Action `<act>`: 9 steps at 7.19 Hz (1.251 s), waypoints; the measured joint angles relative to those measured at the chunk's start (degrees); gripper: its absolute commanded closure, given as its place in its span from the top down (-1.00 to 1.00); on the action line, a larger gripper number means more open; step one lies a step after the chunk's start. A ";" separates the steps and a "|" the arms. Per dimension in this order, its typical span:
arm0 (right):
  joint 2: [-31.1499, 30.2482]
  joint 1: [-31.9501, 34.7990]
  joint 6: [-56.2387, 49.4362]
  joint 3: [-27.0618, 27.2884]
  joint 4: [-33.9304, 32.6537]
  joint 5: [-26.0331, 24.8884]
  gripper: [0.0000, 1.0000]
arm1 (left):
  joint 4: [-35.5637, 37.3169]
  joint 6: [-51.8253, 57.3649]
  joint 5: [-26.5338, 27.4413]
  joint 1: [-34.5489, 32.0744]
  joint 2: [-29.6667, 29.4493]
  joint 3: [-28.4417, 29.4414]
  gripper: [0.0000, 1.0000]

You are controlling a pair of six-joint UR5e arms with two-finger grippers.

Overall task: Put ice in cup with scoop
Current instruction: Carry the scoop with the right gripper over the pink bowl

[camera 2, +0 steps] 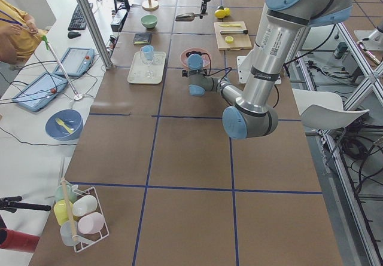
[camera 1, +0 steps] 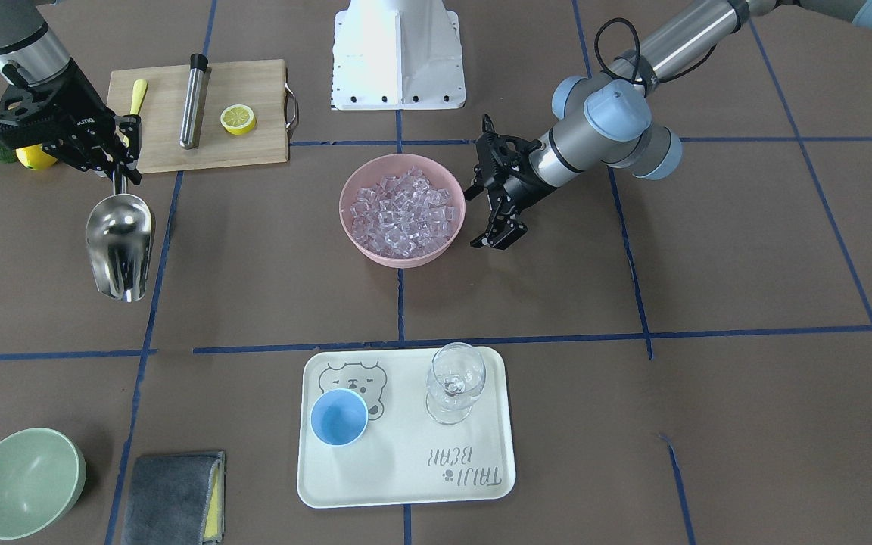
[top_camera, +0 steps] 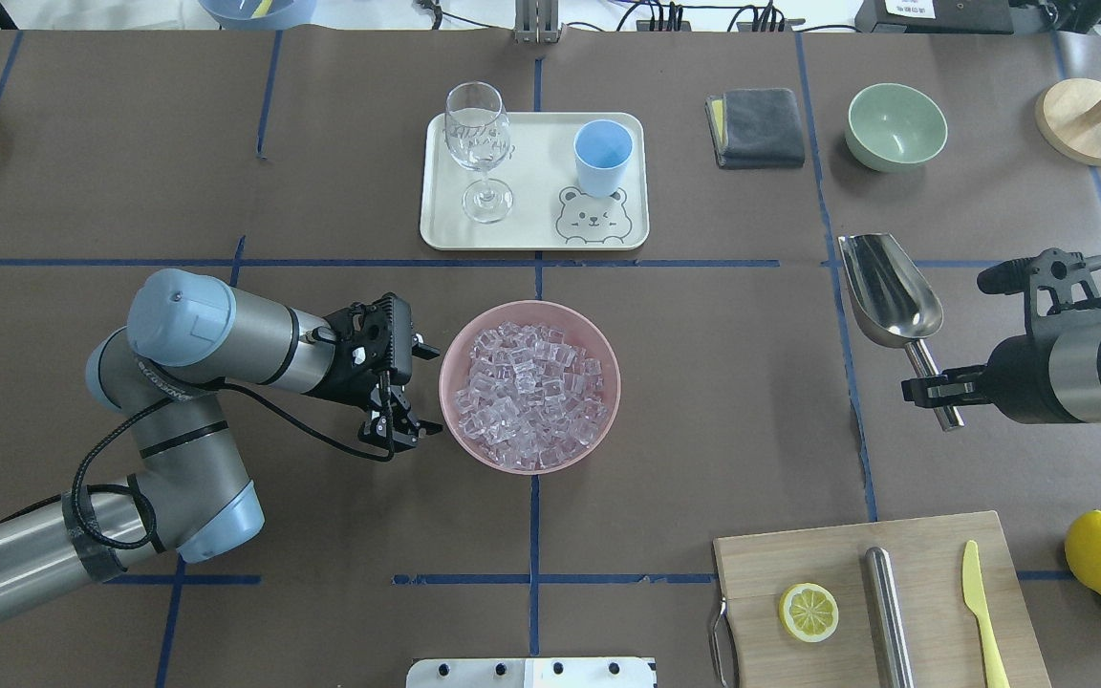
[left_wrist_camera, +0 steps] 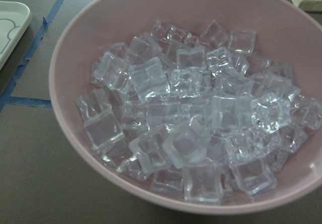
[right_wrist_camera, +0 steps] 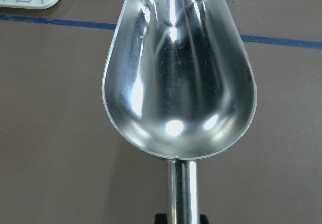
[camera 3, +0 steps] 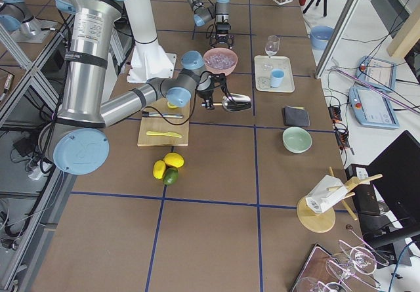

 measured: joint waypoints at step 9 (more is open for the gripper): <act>41.20 -5.24 -35.57 2.45 -54.45 1.80 -1.00 | -0.09 0.04 0.27 0.26 -0.24 0.48 1.00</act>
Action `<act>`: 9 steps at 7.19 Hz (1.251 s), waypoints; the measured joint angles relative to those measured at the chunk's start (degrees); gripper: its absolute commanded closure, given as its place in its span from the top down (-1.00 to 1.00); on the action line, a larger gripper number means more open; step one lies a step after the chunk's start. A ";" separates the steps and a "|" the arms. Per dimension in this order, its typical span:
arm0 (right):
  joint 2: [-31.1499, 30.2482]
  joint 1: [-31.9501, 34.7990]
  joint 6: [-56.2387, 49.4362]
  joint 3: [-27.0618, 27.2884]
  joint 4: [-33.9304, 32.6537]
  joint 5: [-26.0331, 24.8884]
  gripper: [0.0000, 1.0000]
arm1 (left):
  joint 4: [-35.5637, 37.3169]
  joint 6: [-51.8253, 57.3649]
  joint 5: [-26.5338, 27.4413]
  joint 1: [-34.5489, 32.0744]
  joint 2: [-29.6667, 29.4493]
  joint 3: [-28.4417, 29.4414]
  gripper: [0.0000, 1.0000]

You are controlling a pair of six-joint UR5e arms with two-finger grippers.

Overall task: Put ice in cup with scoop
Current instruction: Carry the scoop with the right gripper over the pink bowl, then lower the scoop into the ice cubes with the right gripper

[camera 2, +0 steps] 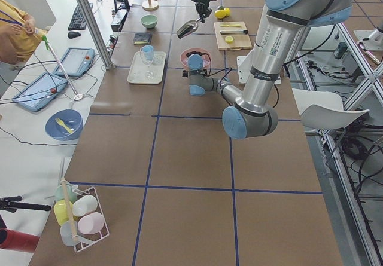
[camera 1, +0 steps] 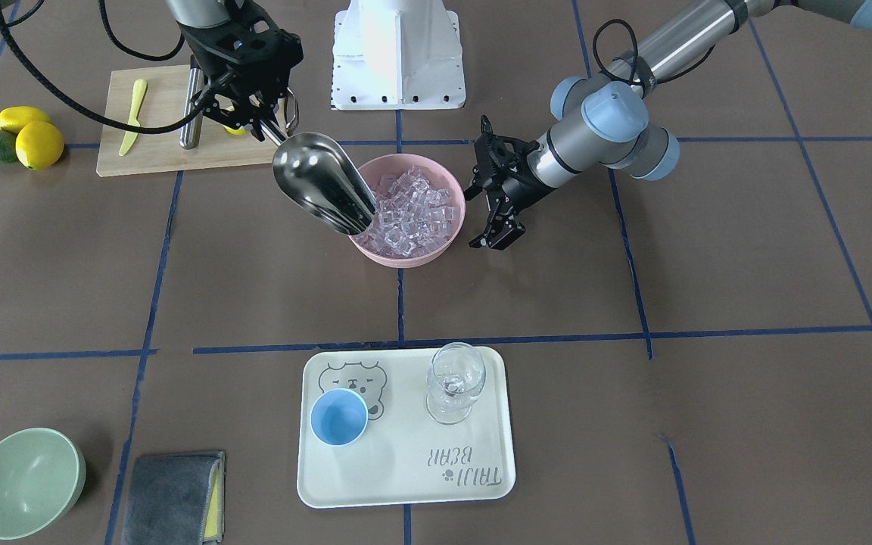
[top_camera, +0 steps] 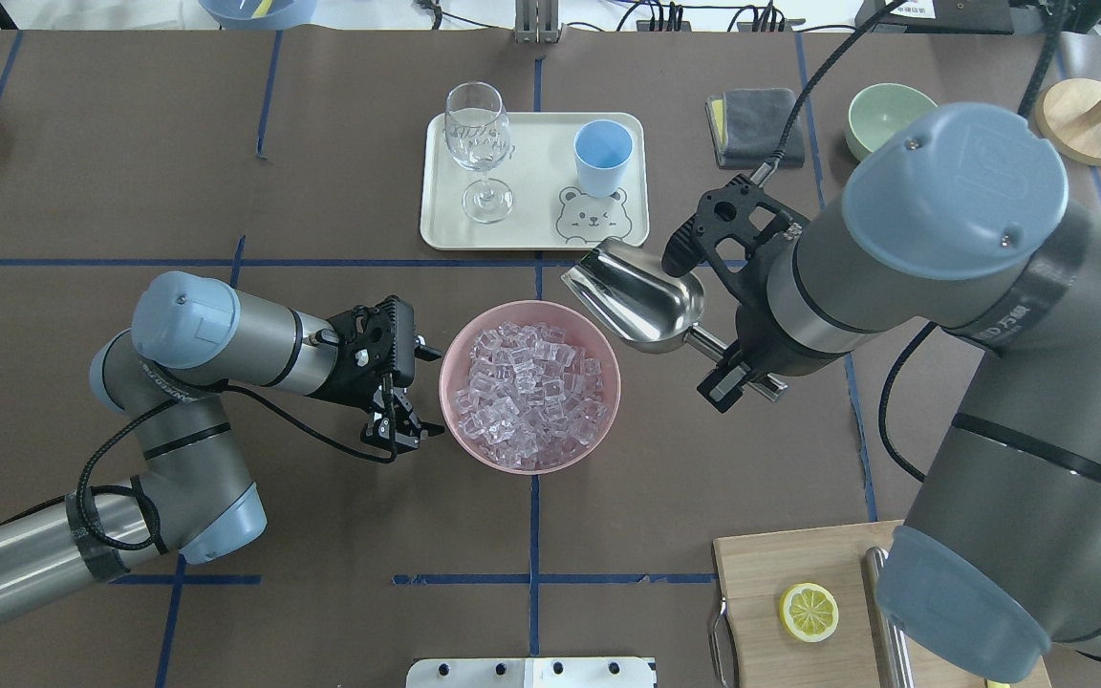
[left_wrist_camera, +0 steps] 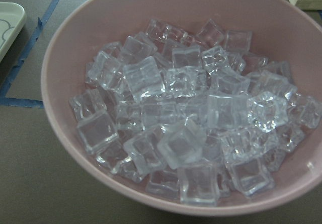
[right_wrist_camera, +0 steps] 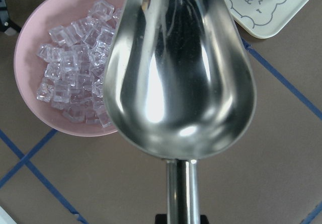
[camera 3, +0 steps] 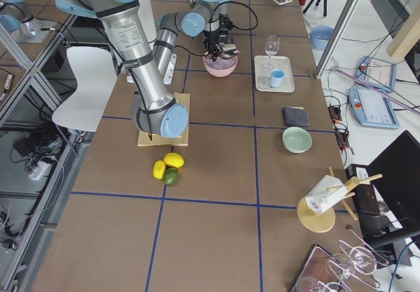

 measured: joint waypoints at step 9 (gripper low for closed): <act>25.57 -5.82 -31.13 -16.04 -39.19 -18.60 -1.00 | -0.04 -0.18 1.15 1.52 0.02 0.17 1.00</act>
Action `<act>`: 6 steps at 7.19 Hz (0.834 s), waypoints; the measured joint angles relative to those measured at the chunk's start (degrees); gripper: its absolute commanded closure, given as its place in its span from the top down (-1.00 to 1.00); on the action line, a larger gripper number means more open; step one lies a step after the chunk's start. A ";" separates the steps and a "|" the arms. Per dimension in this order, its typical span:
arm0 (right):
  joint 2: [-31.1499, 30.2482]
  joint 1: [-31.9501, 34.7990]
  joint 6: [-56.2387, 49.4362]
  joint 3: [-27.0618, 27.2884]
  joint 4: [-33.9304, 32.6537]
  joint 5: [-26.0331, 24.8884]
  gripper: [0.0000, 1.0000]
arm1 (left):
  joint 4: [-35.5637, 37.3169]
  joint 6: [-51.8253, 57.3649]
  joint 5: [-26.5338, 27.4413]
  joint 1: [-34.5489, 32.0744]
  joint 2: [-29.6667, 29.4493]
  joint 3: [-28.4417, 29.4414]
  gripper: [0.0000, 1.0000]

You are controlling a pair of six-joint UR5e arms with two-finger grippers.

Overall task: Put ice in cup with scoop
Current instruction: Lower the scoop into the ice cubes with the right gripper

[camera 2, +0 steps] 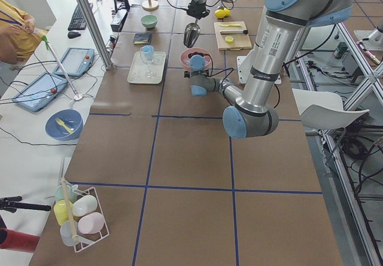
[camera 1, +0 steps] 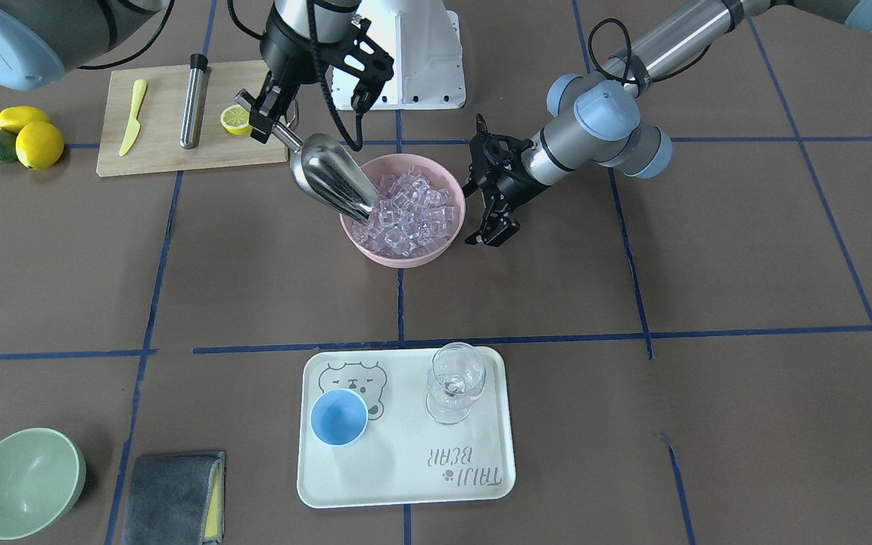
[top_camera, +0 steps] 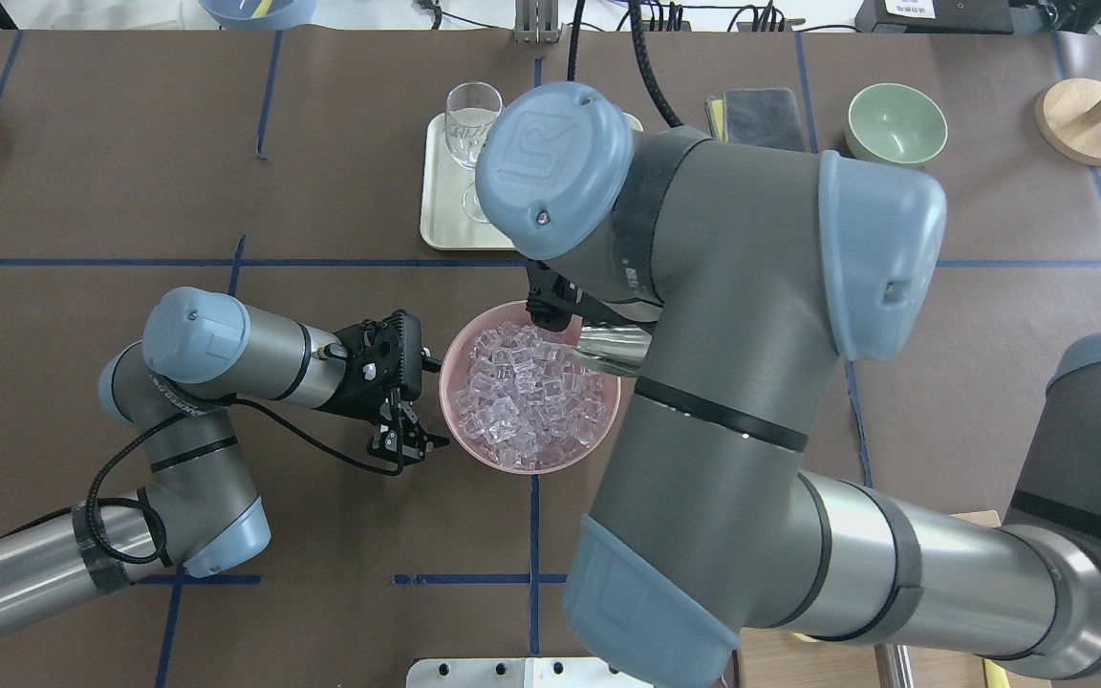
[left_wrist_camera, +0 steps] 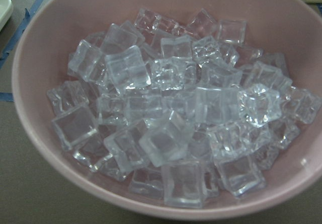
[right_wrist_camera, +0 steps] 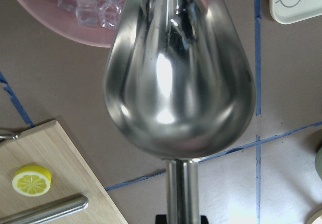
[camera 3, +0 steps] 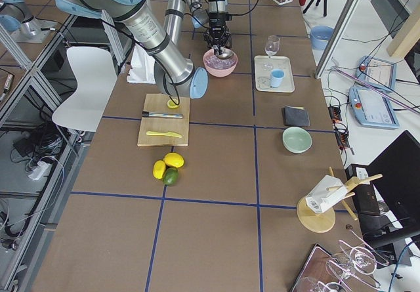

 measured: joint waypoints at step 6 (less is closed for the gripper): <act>7.11 -3.05 -5.89 -11.89 -6.95 -5.44 -1.00 | -0.08 0.00 0.89 0.59 0.04 0.10 1.00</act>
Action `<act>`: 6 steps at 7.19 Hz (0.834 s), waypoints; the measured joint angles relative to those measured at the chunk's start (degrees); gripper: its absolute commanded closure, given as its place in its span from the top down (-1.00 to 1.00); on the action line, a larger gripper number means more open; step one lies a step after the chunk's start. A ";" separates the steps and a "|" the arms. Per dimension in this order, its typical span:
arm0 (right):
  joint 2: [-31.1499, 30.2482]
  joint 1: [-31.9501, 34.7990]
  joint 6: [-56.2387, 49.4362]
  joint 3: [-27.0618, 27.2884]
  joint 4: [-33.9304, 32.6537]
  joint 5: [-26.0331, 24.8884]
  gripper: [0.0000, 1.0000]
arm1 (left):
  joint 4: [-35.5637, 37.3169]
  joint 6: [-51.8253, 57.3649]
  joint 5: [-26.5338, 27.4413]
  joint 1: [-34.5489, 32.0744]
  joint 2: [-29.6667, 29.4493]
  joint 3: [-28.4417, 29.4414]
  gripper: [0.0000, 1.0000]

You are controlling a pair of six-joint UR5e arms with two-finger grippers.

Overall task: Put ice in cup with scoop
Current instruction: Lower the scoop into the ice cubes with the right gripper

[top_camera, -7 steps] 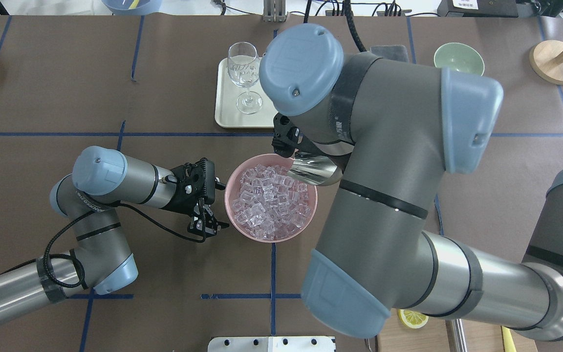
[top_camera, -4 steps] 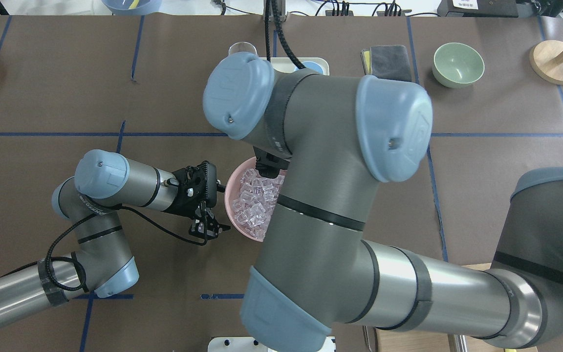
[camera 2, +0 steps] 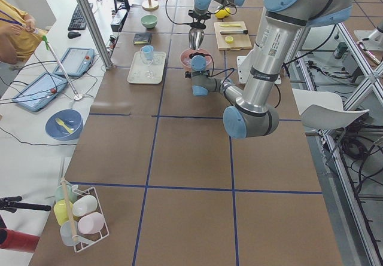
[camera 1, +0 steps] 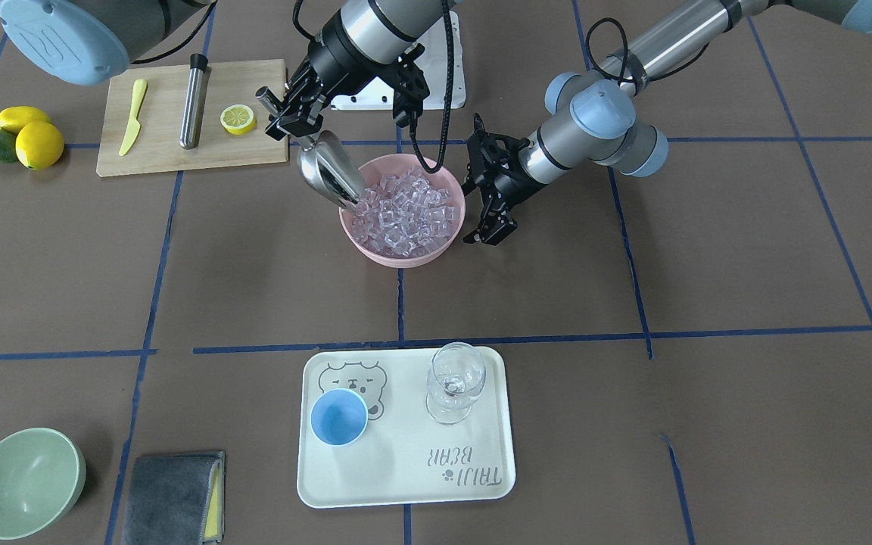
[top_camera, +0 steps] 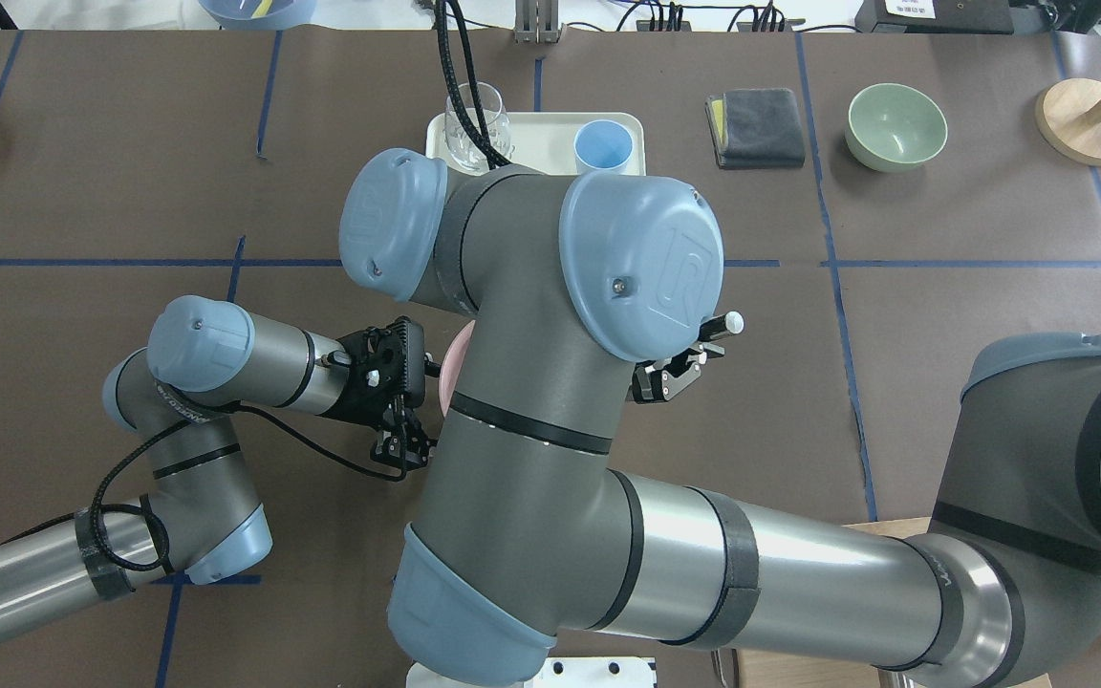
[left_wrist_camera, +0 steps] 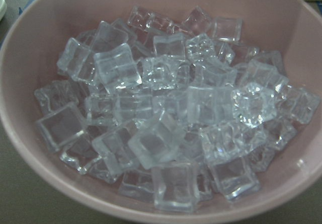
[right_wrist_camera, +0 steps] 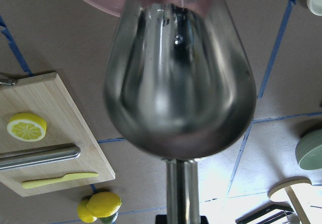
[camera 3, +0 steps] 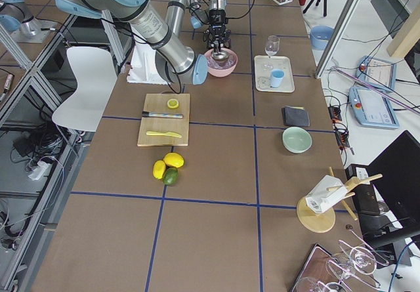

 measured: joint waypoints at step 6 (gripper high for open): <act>0.95 -2.08 -0.57 -6.41 2.08 -1.79 -1.00 | 0.03 -0.04 0.07 0.15 -0.06 -0.02 1.00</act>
